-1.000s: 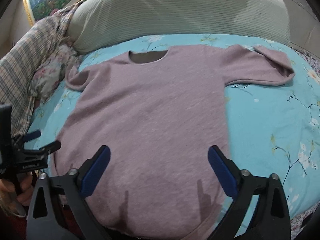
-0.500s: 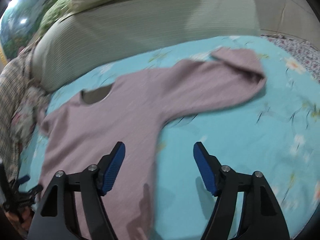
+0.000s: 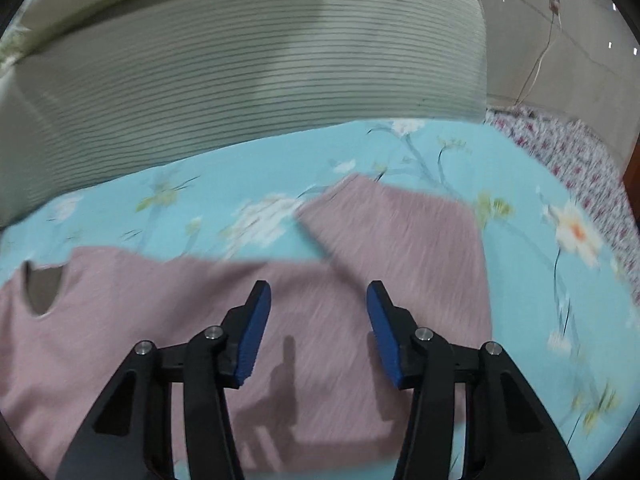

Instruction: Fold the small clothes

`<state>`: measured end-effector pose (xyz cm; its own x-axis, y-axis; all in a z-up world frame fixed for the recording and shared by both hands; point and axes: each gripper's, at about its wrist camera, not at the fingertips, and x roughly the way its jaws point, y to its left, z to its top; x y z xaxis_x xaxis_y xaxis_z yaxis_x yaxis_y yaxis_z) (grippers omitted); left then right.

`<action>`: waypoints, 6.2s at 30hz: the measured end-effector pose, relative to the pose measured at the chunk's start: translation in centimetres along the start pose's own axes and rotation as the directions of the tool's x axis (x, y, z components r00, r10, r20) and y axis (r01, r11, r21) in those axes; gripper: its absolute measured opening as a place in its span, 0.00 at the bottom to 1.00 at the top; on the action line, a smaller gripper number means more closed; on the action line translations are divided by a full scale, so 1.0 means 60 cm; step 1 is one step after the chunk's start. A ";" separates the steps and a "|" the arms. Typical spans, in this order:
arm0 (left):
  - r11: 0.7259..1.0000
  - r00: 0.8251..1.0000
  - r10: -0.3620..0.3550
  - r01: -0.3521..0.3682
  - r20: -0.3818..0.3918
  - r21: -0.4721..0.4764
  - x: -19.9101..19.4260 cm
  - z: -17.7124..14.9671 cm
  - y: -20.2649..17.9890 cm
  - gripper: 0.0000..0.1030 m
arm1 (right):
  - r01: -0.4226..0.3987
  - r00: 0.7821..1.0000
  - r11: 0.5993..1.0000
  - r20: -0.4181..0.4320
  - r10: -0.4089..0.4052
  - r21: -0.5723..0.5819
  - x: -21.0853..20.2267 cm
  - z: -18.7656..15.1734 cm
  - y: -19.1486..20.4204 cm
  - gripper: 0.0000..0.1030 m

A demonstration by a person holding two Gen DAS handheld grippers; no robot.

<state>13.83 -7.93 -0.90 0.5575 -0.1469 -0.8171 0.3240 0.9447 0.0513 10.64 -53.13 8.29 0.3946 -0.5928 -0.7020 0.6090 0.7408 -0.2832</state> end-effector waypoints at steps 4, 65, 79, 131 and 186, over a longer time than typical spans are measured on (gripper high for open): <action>1.000 0.999 -0.008 0.008 -0.038 -0.005 0.030 0.013 -0.006 1.00 | 0.028 0.997 0.999 -0.069 -0.029 -0.016 0.067 0.029 -0.007 0.50; 0.911 0.946 -0.324 0.304 -0.029 -0.279 0.155 0.104 0.140 0.90 | -0.746 0.620 0.599 -0.025 0.784 0.290 -0.120 -0.137 0.345 0.45; 0.964 0.985 -0.102 0.134 0.142 -0.232 0.146 0.142 0.204 0.03 | -0.559 0.804 0.710 0.071 0.590 0.428 -0.104 -0.168 0.147 0.45; 0.888 0.991 0.074 -0.013 0.114 -0.459 0.093 0.094 0.442 0.58 | -0.587 0.789 0.800 -0.136 0.600 0.122 -0.181 -0.221 0.288 0.36; 0.959 0.939 -0.282 0.282 0.196 0.028 0.062 0.204 -0.050 0.04 | -0.580 0.796 0.756 0.013 0.606 0.303 -0.244 -0.289 0.195 0.36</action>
<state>24.25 -14.91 2.94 0.5819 -0.4619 -0.6694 0.4893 0.8563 -0.1656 0.06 -30.29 3.89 0.6920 -0.0273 -0.7214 0.4398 0.8083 0.3913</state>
